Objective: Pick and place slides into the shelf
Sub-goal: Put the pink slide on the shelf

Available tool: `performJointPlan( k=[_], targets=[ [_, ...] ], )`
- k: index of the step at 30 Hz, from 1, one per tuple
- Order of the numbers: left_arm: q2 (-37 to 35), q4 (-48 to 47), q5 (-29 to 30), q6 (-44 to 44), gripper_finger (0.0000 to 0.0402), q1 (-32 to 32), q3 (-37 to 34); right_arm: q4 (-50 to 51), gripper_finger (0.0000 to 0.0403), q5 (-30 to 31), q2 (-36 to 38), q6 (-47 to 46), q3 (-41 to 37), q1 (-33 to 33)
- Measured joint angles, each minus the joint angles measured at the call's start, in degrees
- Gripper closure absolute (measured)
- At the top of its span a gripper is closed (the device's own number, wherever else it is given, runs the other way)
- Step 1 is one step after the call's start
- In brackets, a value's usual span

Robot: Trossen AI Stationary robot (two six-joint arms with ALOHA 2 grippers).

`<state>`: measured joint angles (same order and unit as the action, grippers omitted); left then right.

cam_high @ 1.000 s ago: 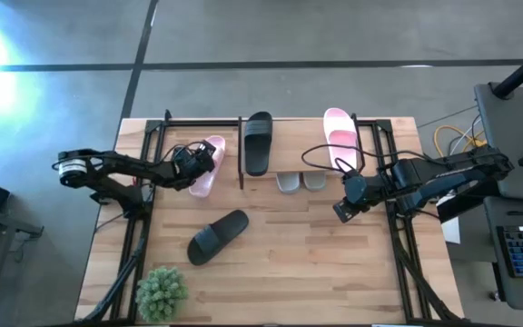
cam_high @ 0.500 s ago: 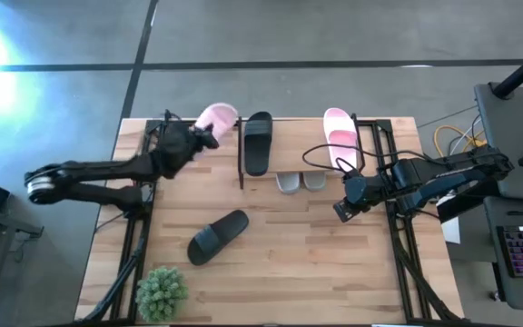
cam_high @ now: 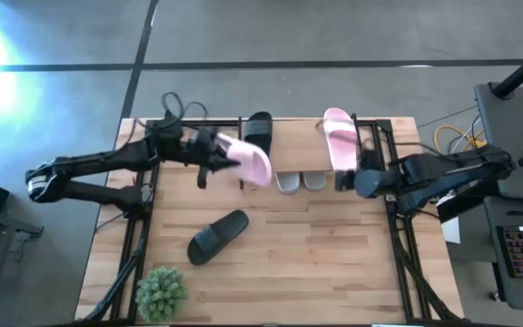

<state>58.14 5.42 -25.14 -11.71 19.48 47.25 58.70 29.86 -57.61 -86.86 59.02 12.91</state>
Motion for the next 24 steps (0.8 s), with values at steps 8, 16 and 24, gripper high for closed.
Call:
performJointPlan(
  k=[8, 16, 24],
  targets=[
    [13.54, 0.31, -14.3, 4.98, 0.0401, -6.55, 9.03, -4.43, 0.0394, 8.81, 0.93, 3.26, 8.38, 1.72],
    [24.31, -0.43, -17.79, 13.64, 0.0402, -15.86, 15.38, -4.08, 0.0394, 8.81, -2.42, 6.83, 14.35, 1.76],
    [32.89, -3.51, -17.22, 12.25, 0.0402, -20.13, 22.0, -2.98, 0.0394, 9.12, -3.09, 7.78, 16.41, 1.73]
  ],
)
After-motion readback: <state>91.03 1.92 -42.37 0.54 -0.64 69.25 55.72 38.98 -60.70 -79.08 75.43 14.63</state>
